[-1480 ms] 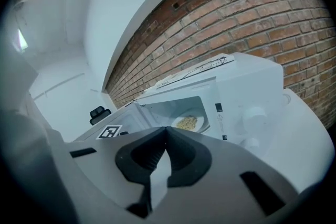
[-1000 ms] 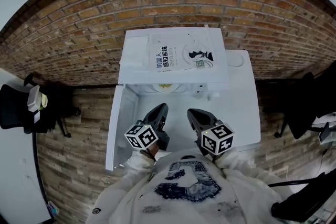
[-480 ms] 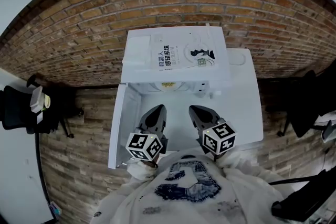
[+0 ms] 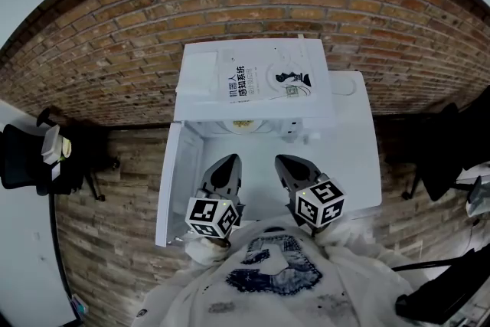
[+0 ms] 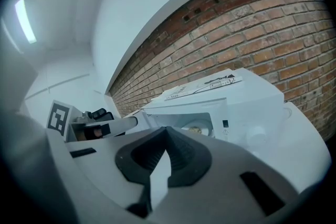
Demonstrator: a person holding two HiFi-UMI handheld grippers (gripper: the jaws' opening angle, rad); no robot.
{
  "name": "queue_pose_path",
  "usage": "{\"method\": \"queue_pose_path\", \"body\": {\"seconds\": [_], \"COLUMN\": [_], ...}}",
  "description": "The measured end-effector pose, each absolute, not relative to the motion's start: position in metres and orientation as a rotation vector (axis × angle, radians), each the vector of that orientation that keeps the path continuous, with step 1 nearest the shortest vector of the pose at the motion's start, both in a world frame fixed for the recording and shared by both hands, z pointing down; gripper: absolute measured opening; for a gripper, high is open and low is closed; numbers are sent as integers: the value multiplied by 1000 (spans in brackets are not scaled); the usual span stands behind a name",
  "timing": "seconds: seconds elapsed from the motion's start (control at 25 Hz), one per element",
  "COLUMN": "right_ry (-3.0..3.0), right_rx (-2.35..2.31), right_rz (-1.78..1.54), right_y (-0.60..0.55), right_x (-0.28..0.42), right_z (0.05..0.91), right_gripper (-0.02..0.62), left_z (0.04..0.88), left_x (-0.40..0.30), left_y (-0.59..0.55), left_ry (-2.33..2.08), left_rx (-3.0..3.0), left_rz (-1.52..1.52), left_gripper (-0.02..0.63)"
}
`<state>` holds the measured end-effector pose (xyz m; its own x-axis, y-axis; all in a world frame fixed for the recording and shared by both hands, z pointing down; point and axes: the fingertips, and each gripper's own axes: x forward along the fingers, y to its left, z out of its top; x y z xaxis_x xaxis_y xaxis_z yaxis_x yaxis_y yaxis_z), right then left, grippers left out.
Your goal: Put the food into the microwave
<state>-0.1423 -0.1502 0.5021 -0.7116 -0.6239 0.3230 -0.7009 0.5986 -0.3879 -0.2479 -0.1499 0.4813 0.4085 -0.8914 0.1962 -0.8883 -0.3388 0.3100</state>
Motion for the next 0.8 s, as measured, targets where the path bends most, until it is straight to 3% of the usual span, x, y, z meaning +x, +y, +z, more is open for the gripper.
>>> {"method": "queue_pose_path", "body": {"seconds": [0.8], "right_ry": [-2656], "right_rx": [1107], "right_rz": [786], "right_y": [-151], "right_x": [-140], "right_z": [508], "right_gripper": [14], "left_z": [492], "left_x": [-242], "left_y": [-153], "left_ry": [-1504], "left_rx": [2285], "left_rz": [12], "left_gripper": [8]}}
